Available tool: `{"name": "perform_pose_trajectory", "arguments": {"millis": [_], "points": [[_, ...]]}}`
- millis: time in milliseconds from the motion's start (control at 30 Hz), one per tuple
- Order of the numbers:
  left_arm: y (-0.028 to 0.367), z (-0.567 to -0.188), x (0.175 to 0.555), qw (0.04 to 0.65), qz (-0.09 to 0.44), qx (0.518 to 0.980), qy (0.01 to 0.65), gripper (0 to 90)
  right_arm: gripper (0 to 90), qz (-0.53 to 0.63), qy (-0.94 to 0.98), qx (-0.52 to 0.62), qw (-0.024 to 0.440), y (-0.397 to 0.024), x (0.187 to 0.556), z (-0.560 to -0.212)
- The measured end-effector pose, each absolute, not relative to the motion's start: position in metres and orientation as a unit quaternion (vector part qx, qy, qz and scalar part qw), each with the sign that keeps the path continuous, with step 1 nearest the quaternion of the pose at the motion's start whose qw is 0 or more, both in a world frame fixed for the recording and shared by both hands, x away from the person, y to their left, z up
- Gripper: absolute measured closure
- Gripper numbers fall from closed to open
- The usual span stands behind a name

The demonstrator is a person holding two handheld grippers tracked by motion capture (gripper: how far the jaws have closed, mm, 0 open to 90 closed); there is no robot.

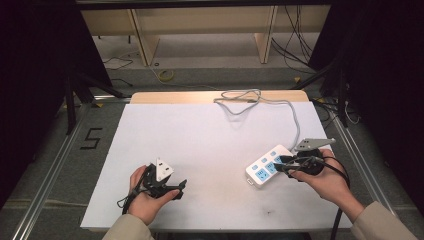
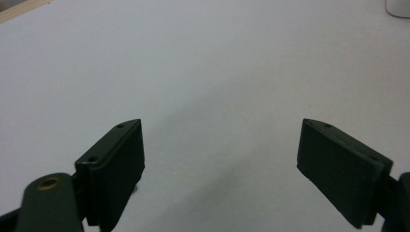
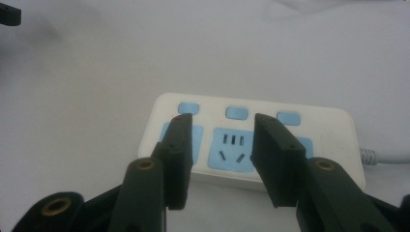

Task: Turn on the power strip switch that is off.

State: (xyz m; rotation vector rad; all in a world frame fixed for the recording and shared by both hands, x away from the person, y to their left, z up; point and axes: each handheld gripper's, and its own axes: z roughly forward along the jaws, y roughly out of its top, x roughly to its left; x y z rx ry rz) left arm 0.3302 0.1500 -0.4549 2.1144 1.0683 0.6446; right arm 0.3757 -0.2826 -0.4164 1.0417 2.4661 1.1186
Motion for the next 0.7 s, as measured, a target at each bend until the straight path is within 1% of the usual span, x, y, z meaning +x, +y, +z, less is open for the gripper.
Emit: {"name": "perform_pose_trajectory", "arguments": {"millis": [400,700], "points": [[0.15,-0.455,0.329,0.337,0.247,0.811,0.409,16.6,58.9,0.39,0.84,0.356,0.122,-0.291,0.37,-0.417],[0.149,-0.455,0.329,0.337,0.247,0.811,0.409,16.6,55.9,0.401,0.835,0.355,0.125,-0.303,0.364,-0.42]]}}
